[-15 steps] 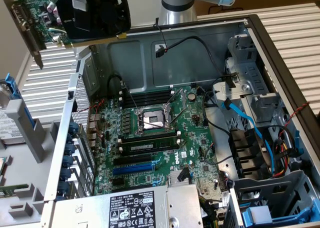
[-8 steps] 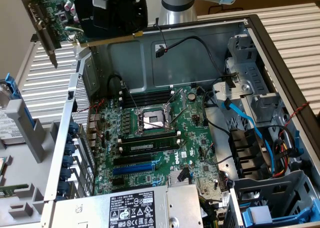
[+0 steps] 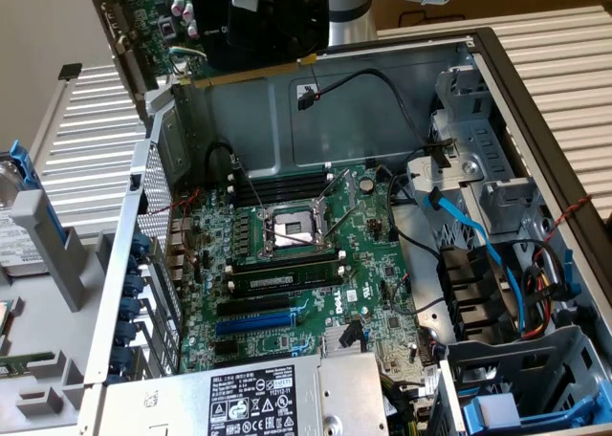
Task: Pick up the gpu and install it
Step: 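Pick up the gpu and move the gpu toward the slot, then insert the gpu into the slot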
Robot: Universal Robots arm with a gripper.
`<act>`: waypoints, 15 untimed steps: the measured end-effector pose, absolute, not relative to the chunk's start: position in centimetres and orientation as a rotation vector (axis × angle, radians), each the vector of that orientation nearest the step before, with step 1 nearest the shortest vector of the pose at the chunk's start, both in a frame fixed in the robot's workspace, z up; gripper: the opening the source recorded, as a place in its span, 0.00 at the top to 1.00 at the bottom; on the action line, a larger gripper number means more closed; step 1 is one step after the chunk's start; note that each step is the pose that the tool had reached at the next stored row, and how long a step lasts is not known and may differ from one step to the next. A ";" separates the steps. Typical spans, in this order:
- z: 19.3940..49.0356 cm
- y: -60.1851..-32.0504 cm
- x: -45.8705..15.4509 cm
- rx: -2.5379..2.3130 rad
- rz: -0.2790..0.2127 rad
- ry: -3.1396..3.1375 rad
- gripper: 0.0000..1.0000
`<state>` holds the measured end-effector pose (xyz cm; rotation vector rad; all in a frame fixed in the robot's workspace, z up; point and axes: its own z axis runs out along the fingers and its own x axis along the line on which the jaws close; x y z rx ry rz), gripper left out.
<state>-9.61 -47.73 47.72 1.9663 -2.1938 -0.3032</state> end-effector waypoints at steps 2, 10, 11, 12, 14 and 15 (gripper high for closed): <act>47.7 -47.7 -9.6 1.967 -0.303 -2.193 0.71; 47.7 -47.7 -9.6 1.970 -0.303 -2.190 0.71; 47.7 -47.7 -9.6 1.971 -0.303 -2.189 0.71; 47.7 -47.7 -9.6 1.972 -0.302 -2.188 0.71; 47.7 -47.7 -9.6 1.972 -0.302 -2.188 0.71; 47.7 -47.7 -9.6 1.972 -0.302 -2.188 0.71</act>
